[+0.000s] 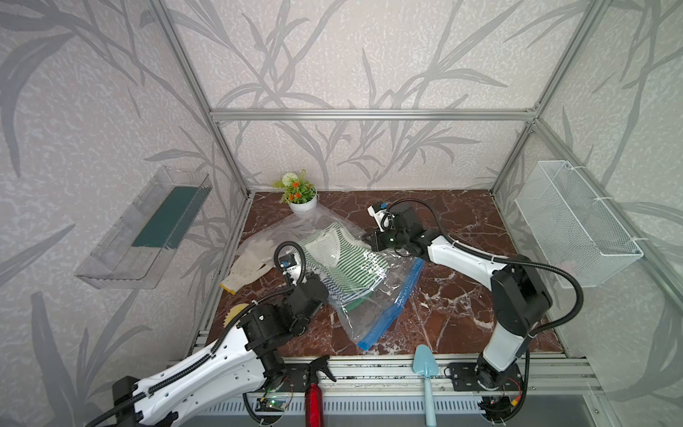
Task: Take the tank top out of the vacuum bag
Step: Adjust the vacuum bag at the center of the board.
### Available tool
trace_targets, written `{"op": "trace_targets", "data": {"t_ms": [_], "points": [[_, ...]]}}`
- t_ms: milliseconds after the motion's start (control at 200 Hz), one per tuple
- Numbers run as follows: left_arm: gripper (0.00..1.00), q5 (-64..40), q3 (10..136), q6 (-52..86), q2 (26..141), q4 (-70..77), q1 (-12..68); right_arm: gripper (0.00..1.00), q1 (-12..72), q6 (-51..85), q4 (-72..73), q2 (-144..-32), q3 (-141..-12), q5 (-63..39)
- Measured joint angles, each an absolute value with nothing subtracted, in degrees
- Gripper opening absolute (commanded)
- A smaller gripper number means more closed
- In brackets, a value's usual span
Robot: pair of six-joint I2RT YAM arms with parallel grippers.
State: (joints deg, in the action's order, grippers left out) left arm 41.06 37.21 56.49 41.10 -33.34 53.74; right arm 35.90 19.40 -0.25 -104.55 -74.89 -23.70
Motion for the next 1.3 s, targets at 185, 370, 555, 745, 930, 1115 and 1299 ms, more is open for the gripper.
{"op": "trace_targets", "data": {"t_ms": [185, 370, 555, 745, 930, 1115, 1299], "points": [[0.00, 45.6, 33.3, 58.9, 42.4, -34.9, 53.7, 0.00, 37.3, 19.4, -0.1, -114.3, -81.7, -25.6], [0.00, 48.4, 32.1, 61.9, 46.2, -35.3, 53.7, 0.00, 38.0, 19.3, 0.3, -121.9, -88.4, -28.2], [0.00, 48.3, 31.0, 63.3, 49.2, -35.4, 53.6, 0.00, 38.0, 16.9, -0.2, -123.6, -91.1, -28.4], [0.08, 47.1, 30.9, 66.3, 51.2, -37.3, 53.6, 0.00, 37.8, 13.6, -3.2, -124.6, -95.1, -28.0], [0.48, 44.6, 30.9, 69.0, 51.0, -40.5, 53.6, 0.15, 37.0, 11.8, -5.4, -125.7, -98.7, -28.0], [0.52, 43.2, 31.0, 69.3, 47.6, -44.8, 53.6, 0.39, 35.3, 10.2, -6.4, -125.6, -102.7, -27.9], [0.57, 38.3, 38.3, 59.6, 49.5, -45.6, 53.6, 0.61, 33.1, 10.2, -7.3, -119.7, -96.9, -24.1]]}}
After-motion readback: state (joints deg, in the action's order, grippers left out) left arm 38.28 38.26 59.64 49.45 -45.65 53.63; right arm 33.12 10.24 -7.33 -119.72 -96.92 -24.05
